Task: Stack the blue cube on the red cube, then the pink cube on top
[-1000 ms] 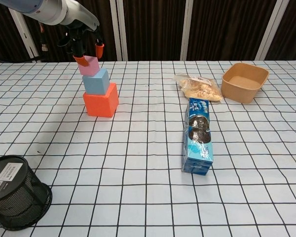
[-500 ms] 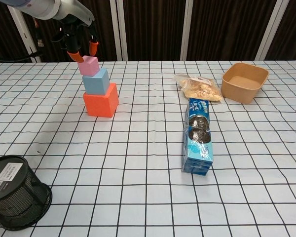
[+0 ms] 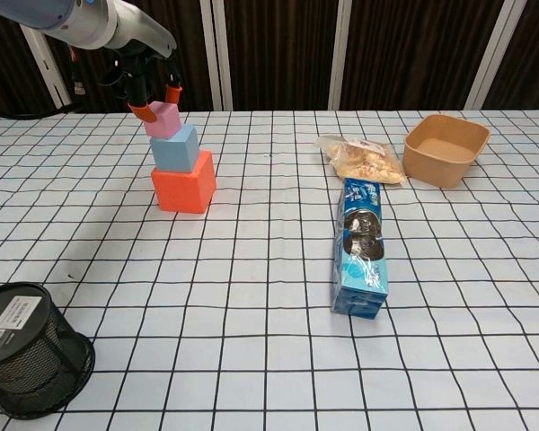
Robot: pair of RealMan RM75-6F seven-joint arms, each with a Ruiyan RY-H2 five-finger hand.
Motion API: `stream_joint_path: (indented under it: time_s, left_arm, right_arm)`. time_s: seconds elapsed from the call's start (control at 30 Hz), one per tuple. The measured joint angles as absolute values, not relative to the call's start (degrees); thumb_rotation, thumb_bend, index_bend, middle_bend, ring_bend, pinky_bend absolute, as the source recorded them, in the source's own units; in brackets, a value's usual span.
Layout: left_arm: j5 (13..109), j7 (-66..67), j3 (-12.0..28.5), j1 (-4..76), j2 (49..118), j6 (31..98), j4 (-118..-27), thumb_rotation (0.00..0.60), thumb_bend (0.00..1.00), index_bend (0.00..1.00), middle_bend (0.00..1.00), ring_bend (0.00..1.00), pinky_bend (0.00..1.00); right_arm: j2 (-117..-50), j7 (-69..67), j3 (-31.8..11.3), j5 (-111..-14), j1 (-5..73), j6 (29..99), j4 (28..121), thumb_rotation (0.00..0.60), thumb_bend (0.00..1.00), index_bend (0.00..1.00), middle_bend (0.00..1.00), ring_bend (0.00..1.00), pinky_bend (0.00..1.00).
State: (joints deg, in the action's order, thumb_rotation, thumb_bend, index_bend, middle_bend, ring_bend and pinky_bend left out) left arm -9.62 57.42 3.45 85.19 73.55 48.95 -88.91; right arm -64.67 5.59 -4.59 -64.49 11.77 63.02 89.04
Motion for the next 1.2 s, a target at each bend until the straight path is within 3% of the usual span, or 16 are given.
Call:
stream_joint_path:
  time_s: [1.2]
  left_arm:
    - [-10.8,59.0,5.3,85.2,71.9,52.0,-91.8,0.6,0.44,0.39,0.83,0.65,0.7]
  right_arm:
    - [-64.7,5.2,-4.4,-64.7,12.0,62.7,89.0,0.6,0.09,0.03,0.04,0.06,0.09]
